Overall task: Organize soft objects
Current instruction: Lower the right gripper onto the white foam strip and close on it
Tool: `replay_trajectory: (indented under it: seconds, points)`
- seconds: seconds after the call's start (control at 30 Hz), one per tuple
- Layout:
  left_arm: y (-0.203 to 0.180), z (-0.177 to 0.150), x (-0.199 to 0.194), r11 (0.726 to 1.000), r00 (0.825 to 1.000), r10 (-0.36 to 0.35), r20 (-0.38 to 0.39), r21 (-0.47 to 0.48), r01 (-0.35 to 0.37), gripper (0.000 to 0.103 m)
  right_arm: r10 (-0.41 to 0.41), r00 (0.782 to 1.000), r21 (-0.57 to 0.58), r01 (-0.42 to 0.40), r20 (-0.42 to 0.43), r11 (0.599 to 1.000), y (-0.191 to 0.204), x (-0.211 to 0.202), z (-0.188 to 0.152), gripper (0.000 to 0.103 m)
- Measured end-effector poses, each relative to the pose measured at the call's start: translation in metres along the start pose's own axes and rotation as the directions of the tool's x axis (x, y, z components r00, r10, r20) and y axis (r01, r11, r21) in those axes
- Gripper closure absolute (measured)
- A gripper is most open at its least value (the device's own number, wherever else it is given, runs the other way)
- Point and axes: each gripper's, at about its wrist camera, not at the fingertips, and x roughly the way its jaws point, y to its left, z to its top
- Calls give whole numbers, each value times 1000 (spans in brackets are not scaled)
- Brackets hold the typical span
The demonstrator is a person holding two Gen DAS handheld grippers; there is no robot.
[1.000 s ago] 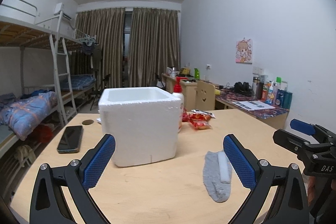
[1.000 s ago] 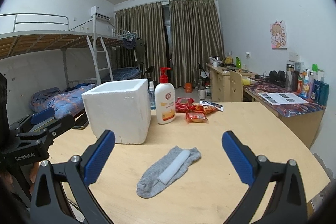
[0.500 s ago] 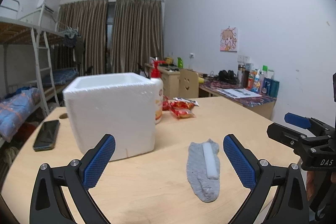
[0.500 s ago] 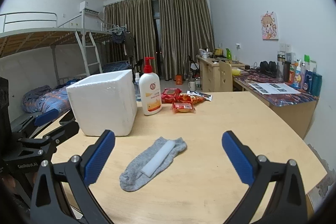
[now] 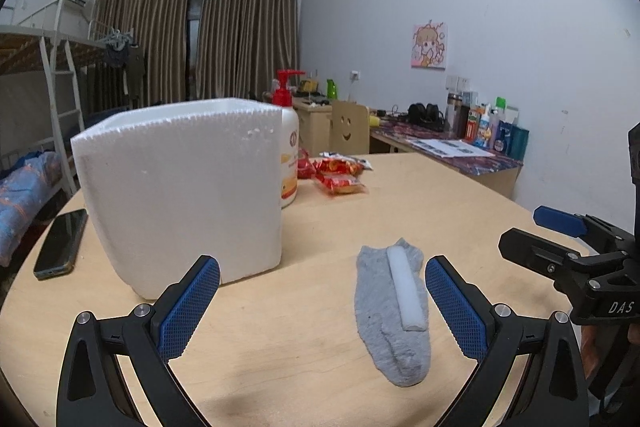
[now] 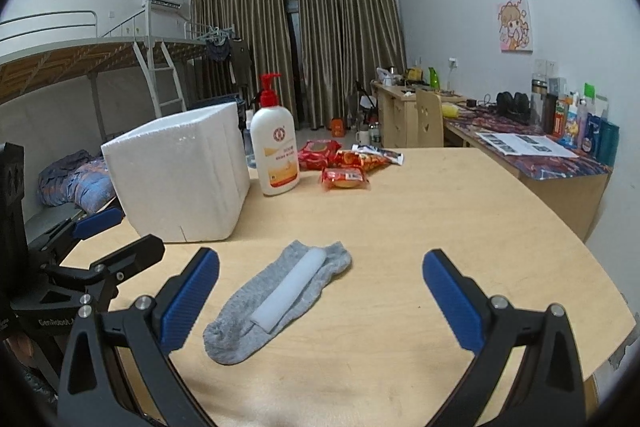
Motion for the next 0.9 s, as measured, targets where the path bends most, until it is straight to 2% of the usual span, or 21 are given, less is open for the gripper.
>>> replay_trajectory:
  seconds: [0.33,0.53,0.83,0.9]
  points:
    - [5,-7,23,1000,998,-12,-56,-11,11,0,35,998,16,-34,-53,999,0,20,-3,0]
    - [10,-12,31,1000,998,20,-67,-10,-20,0,72,992,23,-70,-105,997,5,38,-5,1]
    - [23,-14,28,999,997,22,-68,-32,-24,0,104,977,10,-104,-189,995,19,59,-8,19]
    - [27,-15,28,999,998,14,-69,-45,-17,0,117,970,9,-118,-213,993,23,64,-9,27]
